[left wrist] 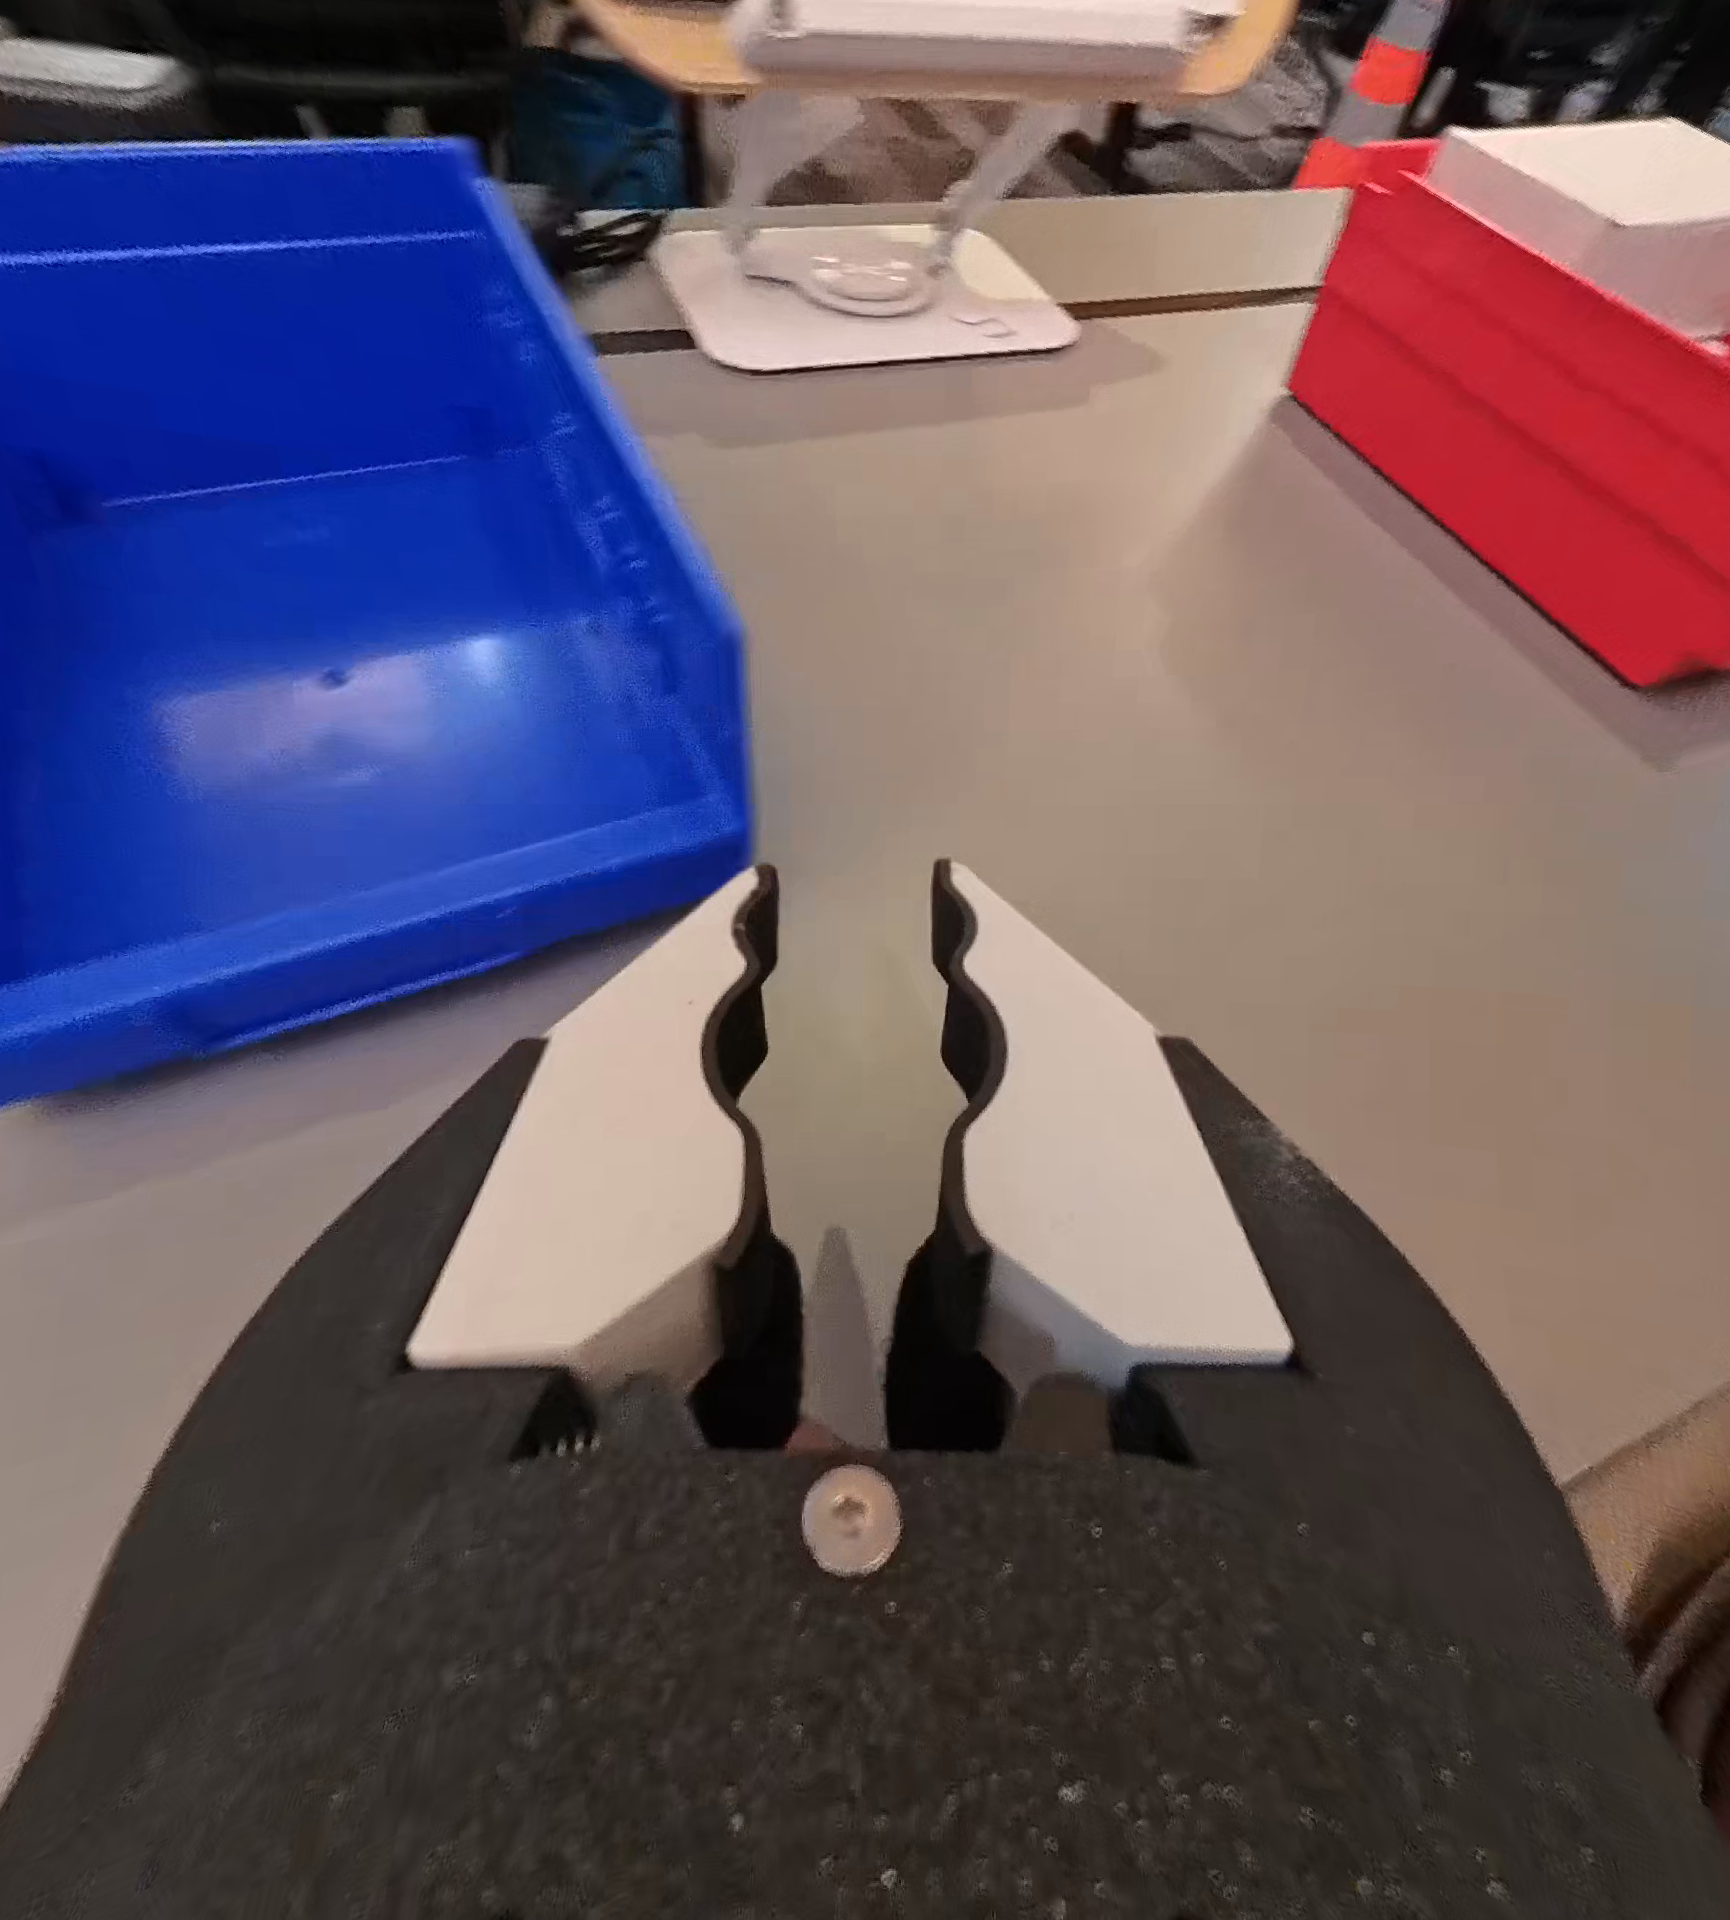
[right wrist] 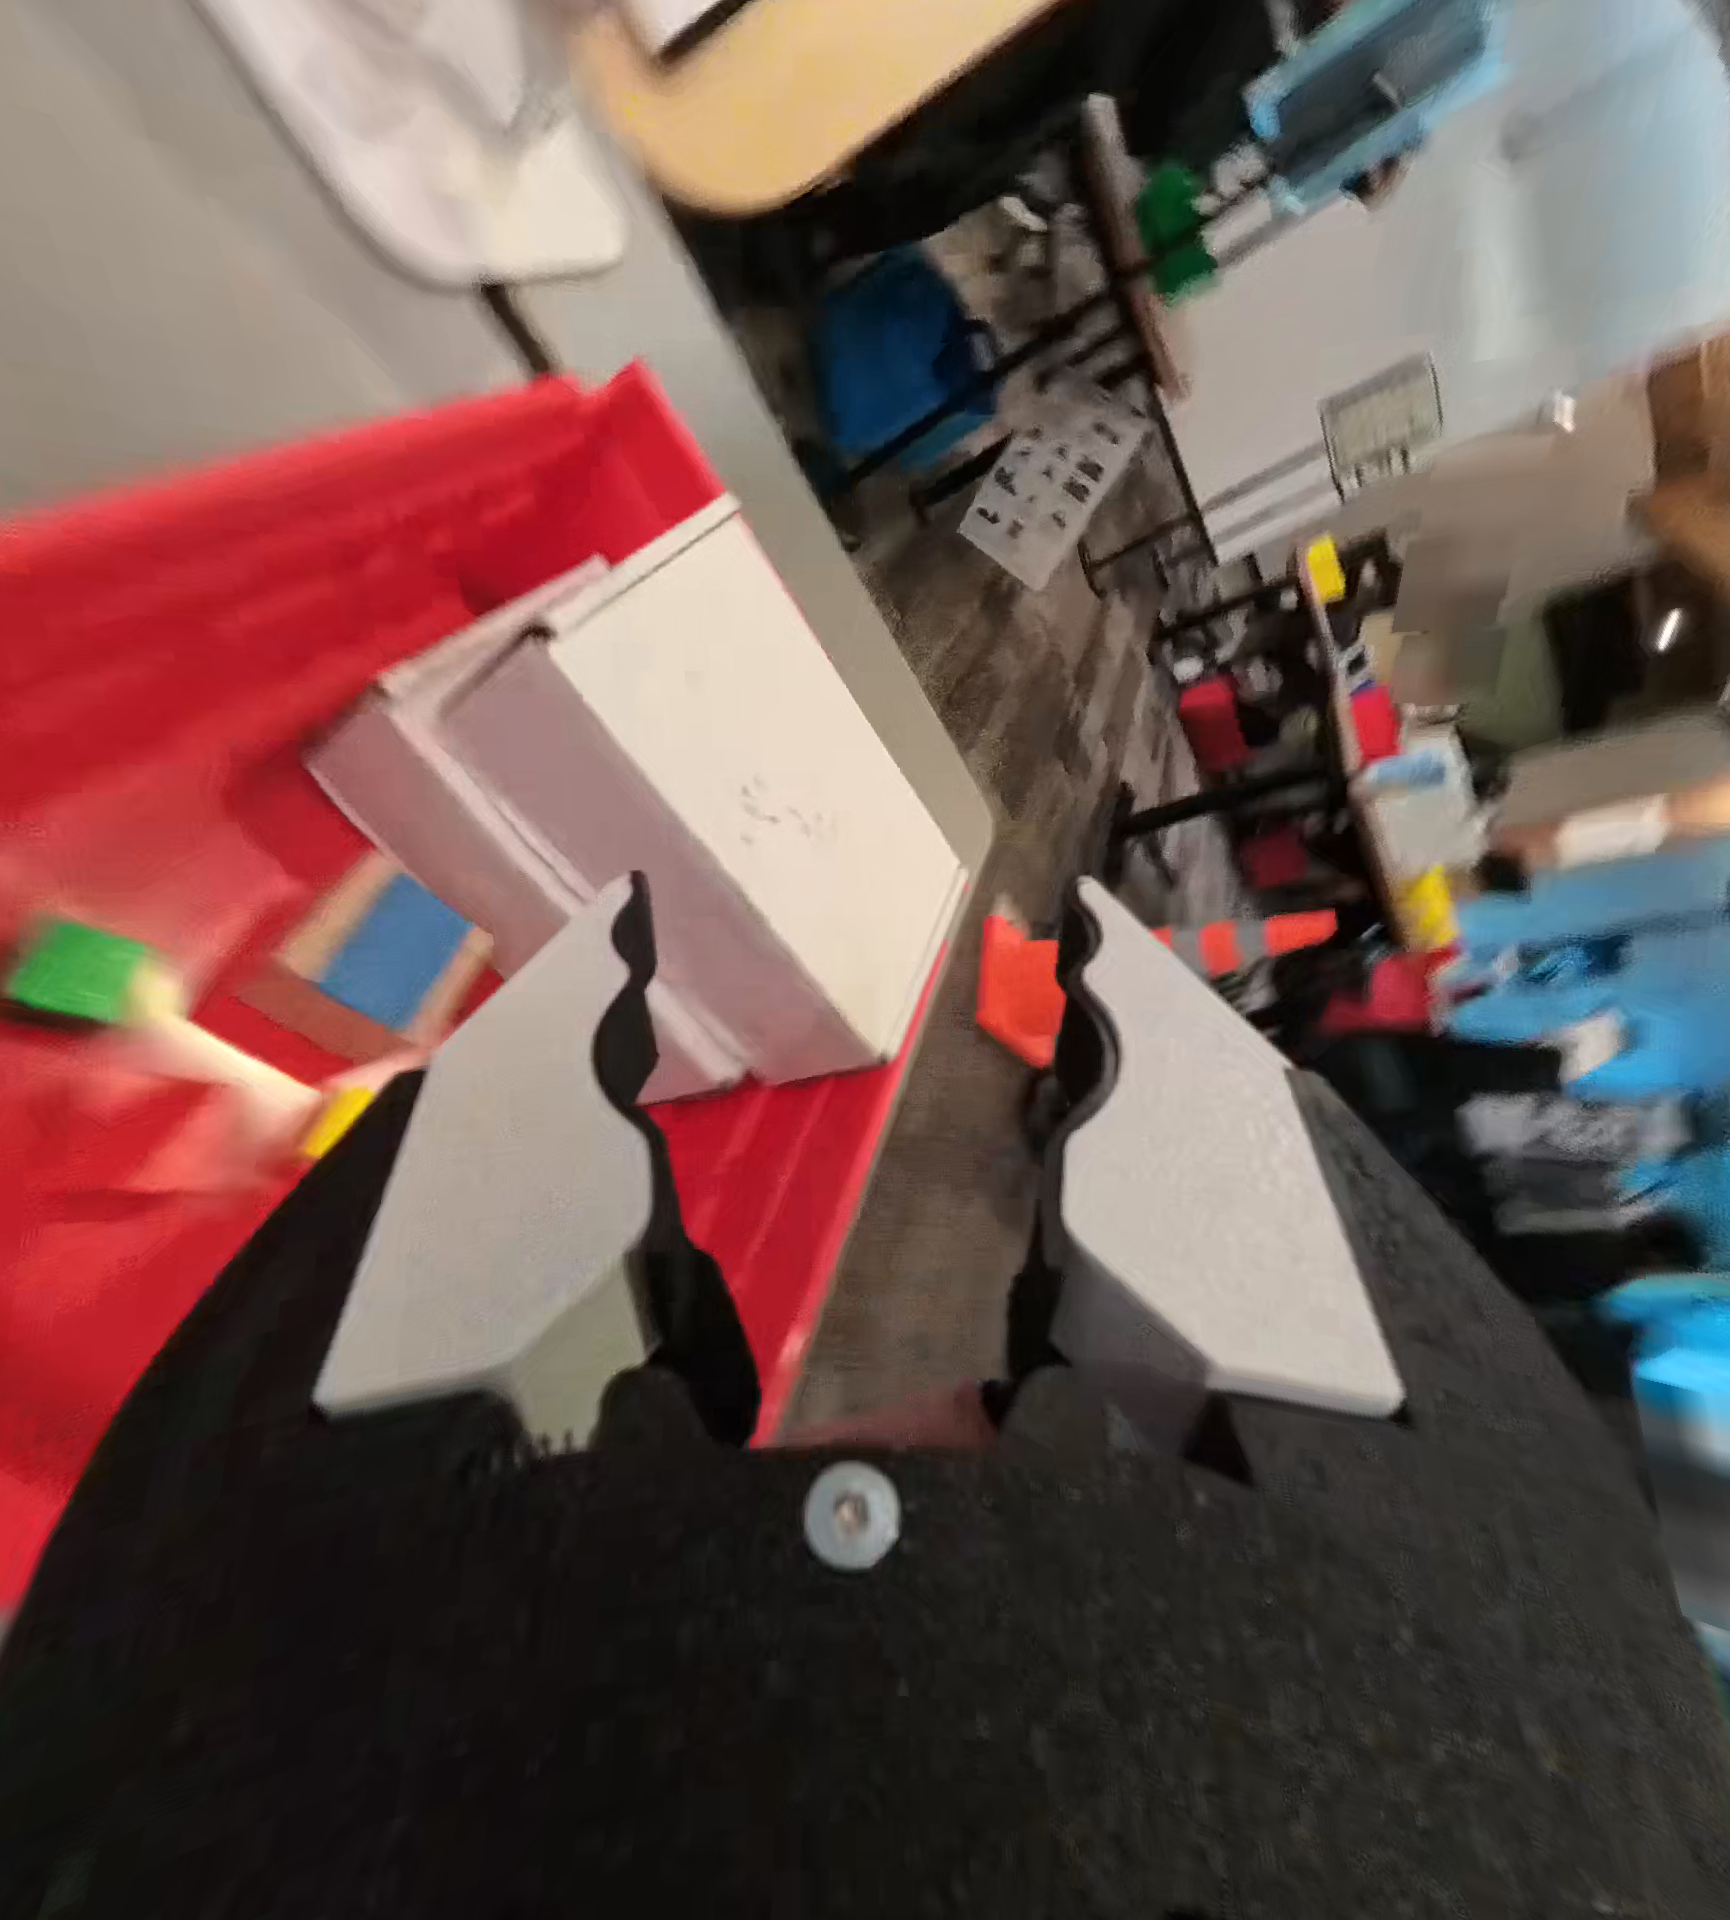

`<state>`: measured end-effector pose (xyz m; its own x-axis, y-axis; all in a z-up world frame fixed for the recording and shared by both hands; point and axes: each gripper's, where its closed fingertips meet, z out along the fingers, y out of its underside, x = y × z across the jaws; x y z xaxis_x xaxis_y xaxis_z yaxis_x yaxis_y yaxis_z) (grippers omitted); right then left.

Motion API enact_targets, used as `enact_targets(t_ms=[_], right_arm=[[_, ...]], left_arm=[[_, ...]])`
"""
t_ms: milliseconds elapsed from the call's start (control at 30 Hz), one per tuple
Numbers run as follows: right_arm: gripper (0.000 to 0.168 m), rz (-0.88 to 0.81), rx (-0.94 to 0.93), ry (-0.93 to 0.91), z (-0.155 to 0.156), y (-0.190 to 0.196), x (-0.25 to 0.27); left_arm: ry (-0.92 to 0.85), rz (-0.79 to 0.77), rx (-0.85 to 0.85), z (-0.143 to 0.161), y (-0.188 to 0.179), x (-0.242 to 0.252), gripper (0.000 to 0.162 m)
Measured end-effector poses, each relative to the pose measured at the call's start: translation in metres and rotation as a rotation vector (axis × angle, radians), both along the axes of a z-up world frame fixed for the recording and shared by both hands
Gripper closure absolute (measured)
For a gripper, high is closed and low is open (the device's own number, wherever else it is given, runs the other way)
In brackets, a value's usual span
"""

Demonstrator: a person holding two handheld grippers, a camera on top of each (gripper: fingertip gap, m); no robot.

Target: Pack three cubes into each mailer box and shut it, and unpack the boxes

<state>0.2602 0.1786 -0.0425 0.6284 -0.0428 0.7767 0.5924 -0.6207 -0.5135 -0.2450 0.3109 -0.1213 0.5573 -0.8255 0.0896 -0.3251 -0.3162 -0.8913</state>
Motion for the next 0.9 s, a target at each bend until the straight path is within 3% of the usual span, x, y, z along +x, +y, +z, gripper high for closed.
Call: enact_targets(t_ms=[67, 133, 267, 367, 500, 600, 900], right_arm=[[0.101, -0.086, 0.167, 0.267, 0.000, -0.027, -0.027], [0.099, -0.136, 0.260, 0.516, -0.019, -0.049, -0.061], [0.117, -0.254, 0.471, 0.746, -0.049, -0.089, -0.111], [0.120, -0.331, 0.456, 0.762, -0.075, -0.104, -0.119], [0.123, -0.391, 0.474, 0.823, -0.087, -0.109, -0.103], [0.123, -0.406, 0.456, 0.819, -0.091, -0.113, -0.093], [0.121, -0.427, 0.417, 0.844, -0.104, -0.111, -0.091]], left_arm=[[0.001, 0.084, -0.014, -0.002, 0.010, -0.030, 0.135], [0.024, 0.164, -0.029, -0.007, 0.014, -0.062, 0.135], [0.130, 0.289, 0.095, -0.011, 0.024, -0.109, 0.135], [0.117, 0.287, 0.108, -0.010, 0.031, -0.107, 0.133], [0.192, 0.275, 0.076, -0.030, 0.036, -0.106, 0.127], [0.154, 0.309, 0.054, -0.026, 0.044, -0.111, 0.120], [0.160, 0.338, -0.026, -0.038, 0.053, -0.115, 0.121]])
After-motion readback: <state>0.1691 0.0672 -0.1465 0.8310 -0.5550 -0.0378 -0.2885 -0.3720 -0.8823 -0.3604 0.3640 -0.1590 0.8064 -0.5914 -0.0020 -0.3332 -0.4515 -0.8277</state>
